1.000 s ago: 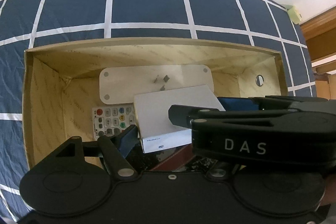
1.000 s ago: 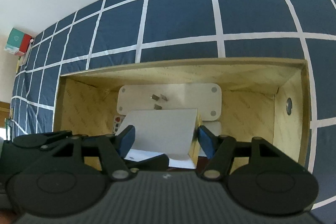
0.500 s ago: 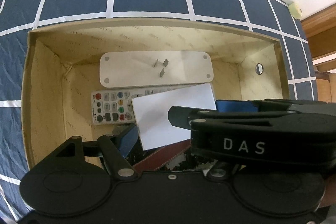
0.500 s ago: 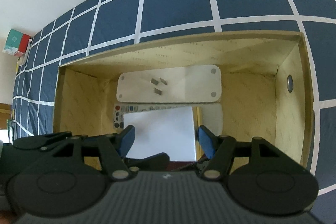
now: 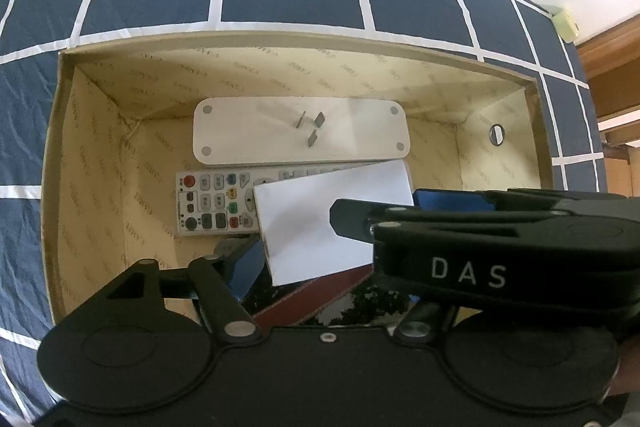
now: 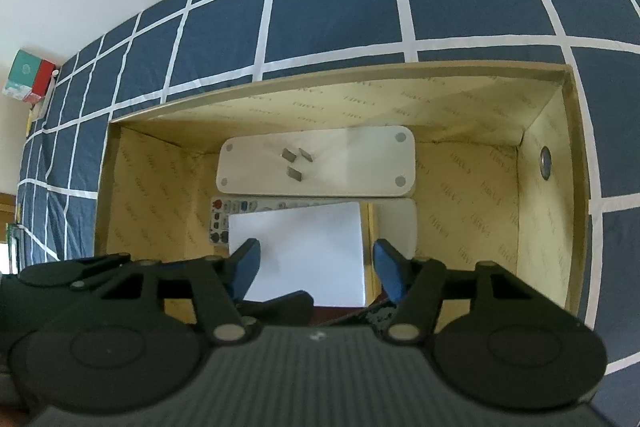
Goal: Organize objects
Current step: 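Lower the white box onto the remotes and open the right gripper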
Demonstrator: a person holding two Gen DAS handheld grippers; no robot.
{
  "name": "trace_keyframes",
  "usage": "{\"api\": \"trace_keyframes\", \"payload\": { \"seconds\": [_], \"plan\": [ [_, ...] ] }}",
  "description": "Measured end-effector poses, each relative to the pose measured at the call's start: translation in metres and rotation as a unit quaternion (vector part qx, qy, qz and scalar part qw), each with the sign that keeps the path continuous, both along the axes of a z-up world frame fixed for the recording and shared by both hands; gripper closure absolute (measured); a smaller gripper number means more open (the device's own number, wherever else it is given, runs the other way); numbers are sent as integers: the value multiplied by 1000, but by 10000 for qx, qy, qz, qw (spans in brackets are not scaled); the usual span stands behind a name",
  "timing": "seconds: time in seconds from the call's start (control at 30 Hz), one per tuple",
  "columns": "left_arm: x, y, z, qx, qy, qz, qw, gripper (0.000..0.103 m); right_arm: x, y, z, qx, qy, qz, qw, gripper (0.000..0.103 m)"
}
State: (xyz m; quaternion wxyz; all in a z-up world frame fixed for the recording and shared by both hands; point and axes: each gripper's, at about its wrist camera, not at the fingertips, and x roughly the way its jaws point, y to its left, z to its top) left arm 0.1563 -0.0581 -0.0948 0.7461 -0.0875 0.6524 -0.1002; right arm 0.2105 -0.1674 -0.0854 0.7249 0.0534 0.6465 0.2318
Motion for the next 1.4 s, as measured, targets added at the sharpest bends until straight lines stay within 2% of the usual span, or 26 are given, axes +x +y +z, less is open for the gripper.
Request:
{"api": "trace_keyframes", "payload": {
  "seconds": [0.13,0.4,0.6,0.93,1.07,1.13,1.2,1.4],
  "plan": [
    [4,1,1,-39,-5,3,10000,43,3,1,1,16,-12,4,10000,42],
    [0,2,11,107,-84,56,9999,43,1,4,8,-33,-127,91,9999,42],
    [-11,6,28,188,-217,234,9993,39,-8,-4,23,-43,-330,49,9994,42],
    [-49,-8,62,440,-562,383,9967,22,-36,-40,67,-13,-807,-147,9966,33],
    [-66,-18,73,517,-680,420,9955,21,-51,-58,81,-46,-969,-194,9951,28],
    [-74,-24,78,590,-763,453,9943,12,-59,-67,87,-97,-1044,-206,9943,26],
    [-82,-30,84,660,-848,472,9931,11,-66,-76,92,-102,-1104,-240,9935,21],
    [-100,-50,94,747,-985,424,9914,4,-82,-108,103,-200,-1255,-344,9913,12]
  ]
}}
